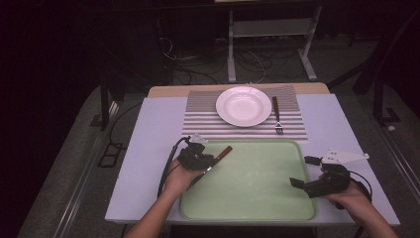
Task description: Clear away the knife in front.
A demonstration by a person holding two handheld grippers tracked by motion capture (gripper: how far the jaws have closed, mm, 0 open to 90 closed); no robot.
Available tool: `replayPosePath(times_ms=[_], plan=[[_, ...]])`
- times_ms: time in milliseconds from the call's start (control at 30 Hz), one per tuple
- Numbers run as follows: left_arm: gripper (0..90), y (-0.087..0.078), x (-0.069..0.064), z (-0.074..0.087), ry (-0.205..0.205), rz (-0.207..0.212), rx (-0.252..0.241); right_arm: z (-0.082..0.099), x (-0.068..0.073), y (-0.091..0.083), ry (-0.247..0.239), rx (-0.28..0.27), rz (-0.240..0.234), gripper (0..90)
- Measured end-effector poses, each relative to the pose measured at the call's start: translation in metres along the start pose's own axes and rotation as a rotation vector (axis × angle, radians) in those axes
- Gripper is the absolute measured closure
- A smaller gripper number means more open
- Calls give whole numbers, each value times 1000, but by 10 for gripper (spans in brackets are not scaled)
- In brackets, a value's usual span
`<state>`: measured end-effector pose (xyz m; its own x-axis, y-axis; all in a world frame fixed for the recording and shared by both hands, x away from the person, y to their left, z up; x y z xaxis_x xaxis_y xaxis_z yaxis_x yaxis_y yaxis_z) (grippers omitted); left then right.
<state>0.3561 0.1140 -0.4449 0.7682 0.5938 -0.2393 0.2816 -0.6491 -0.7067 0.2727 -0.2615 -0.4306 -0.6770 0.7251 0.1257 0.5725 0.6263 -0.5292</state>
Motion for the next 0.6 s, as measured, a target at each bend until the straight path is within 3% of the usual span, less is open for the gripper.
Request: replayPosePath(times_ms=[233, 433, 600], plan=[[893, 12, -7, -12, 25, 43, -4, 1, -1, 0, -1, 0, -8, 2], [895, 23, -12, -15, 58, 56, 23, 1, -1, 1, 2, -1, -10, 2], [895, 26, -11, -13, 61, 51, 37, 1, -1, 1, 4, 1, -10, 2]])
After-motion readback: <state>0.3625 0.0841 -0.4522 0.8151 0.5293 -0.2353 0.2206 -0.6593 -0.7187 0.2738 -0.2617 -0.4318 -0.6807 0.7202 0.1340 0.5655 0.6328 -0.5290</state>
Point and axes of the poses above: each handheld gripper's, and its own axes: y roughly forward along the jaws, z roughly out of its underside, x roughly to its left, the point moved 2 cm from there along y, roughly forward along the jaws, and after that the axes turned 5 degrees about z, right-handed, at the moved point
